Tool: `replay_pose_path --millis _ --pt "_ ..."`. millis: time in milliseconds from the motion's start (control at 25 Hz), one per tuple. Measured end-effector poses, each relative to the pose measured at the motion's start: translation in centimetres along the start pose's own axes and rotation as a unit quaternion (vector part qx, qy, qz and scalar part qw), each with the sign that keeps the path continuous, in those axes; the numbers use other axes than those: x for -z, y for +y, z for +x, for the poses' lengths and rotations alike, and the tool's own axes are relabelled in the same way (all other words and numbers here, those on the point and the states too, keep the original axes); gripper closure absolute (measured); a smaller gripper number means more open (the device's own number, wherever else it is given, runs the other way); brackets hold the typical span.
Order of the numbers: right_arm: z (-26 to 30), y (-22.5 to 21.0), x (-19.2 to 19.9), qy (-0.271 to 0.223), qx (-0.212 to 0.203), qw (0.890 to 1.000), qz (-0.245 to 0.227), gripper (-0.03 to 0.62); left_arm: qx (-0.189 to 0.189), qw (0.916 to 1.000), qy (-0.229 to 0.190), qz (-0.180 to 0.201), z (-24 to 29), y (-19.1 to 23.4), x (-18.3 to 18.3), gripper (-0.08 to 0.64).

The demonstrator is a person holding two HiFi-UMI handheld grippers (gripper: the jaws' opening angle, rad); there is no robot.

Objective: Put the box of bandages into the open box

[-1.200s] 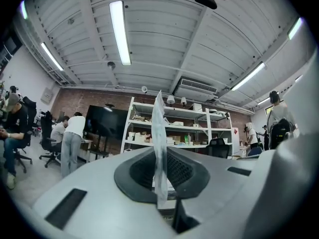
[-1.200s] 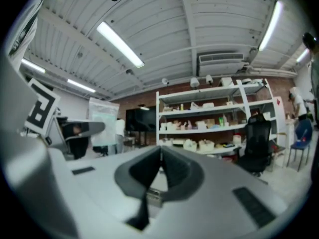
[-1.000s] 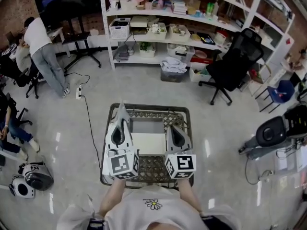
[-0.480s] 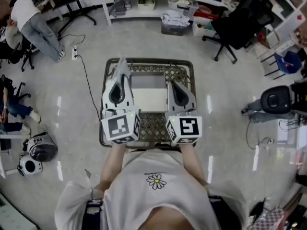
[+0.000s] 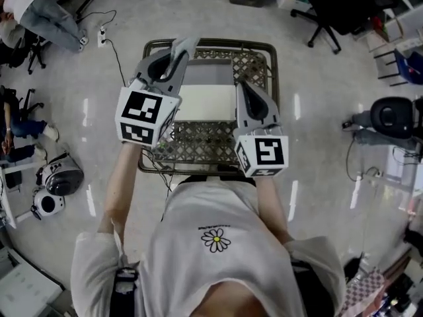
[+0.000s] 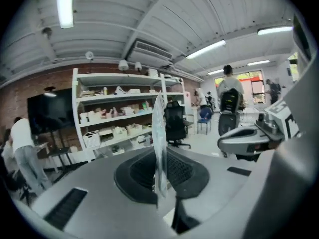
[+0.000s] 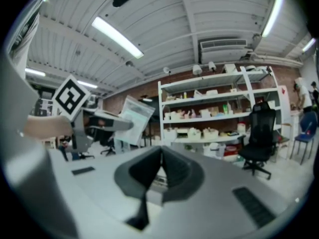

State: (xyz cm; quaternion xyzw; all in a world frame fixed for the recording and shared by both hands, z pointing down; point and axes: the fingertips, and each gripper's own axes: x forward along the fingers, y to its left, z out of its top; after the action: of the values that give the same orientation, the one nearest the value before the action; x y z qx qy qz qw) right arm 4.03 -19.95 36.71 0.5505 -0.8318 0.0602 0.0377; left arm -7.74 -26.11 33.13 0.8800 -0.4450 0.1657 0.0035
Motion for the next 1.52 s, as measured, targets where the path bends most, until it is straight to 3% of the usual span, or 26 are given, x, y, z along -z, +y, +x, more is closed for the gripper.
replay_pose_path --millis 120,280,400,600,720,960,1160,1520 --pt "0.2 -0.6 1.2 0.015 0.003 1.0 0.013 0.561 0.083 0.9932 0.055 0.06 2.5 -0.7 1.5 0.515" --pt "0.9 -0.9 2.2 0.029 -0.003 0.999 0.018 0.561 0.2 0.9699 0.106 0.09 5.6 -1.4 3.6 0.515" --pt "1.5 -1.5 3.1 0.04 -0.005 0.999 0.021 0.561 0.293 0.9384 0.144 0.113 7.7 -2.2 6.2 0.515" --pt "1.8 -2.6 6.3 0.083 -0.002 0.996 0.033 0.561 0.414 0.8714 0.224 0.138 10.1 -3.7 12.8 0.517" --pt "1.8 -2.8 8.8 0.113 -0.006 0.992 0.06 0.561 0.44 0.8377 0.283 0.157 11.4 -3.5 17.3 0.517" --pt "2.7 -3.7 12.2 0.146 -0.009 0.986 0.081 0.561 0.482 0.7906 0.351 0.14 14.0 -3.8 23.7 0.516" --pt "3.8 -3.9 13.8 0.159 -0.015 0.984 0.081 0.561 0.506 0.7591 0.385 0.141 15.7 -4.6 27.6 0.517" --pt "4.1 -4.1 15.6 0.182 -0.02 0.979 0.089 0.561 0.563 0.6912 0.434 0.129 15.6 -6.4 31.3 0.517"
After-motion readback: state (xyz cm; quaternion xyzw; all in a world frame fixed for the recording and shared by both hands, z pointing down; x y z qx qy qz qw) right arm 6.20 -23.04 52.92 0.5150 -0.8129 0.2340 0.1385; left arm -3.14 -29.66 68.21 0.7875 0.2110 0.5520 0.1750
